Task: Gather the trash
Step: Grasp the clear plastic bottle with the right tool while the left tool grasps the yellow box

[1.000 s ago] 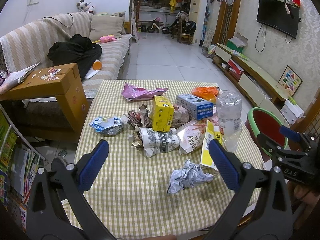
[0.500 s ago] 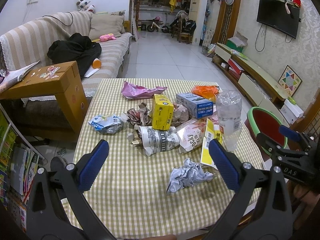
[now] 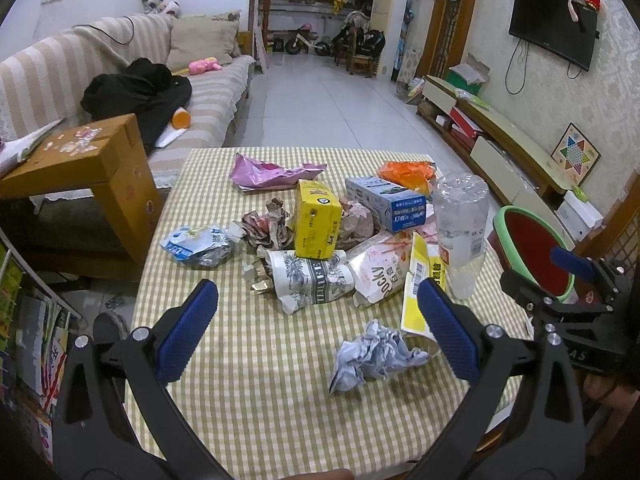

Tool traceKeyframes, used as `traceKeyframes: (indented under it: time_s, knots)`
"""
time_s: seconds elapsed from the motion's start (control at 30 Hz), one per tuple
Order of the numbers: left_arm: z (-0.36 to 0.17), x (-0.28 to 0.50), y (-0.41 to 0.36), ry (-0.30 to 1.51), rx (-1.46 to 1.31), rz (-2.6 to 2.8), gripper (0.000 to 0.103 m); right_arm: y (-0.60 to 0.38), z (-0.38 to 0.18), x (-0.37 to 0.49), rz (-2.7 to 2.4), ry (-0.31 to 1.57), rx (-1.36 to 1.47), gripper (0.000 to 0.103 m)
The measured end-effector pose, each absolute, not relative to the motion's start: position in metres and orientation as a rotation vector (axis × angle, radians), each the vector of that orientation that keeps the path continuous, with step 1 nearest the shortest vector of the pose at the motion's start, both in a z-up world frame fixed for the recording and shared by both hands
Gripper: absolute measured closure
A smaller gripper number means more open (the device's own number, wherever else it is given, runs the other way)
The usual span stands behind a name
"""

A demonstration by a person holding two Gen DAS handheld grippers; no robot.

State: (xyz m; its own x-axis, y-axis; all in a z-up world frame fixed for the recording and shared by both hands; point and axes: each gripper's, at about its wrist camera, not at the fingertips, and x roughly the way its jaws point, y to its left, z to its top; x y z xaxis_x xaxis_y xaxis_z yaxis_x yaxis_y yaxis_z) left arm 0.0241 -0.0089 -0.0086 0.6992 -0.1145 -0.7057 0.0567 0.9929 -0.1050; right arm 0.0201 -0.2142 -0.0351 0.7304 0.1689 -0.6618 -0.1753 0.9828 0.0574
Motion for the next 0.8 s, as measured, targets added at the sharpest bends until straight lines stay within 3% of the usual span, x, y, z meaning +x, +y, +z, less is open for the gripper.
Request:
traceKeyframes:
  time_s: [0.8]
  knots:
    - [-0.068,0.141,-0.022,0.929,0.003,-0.114,0.005,-0.201,-0.077,0.107,0.214,0.891,-0.01,0.007]
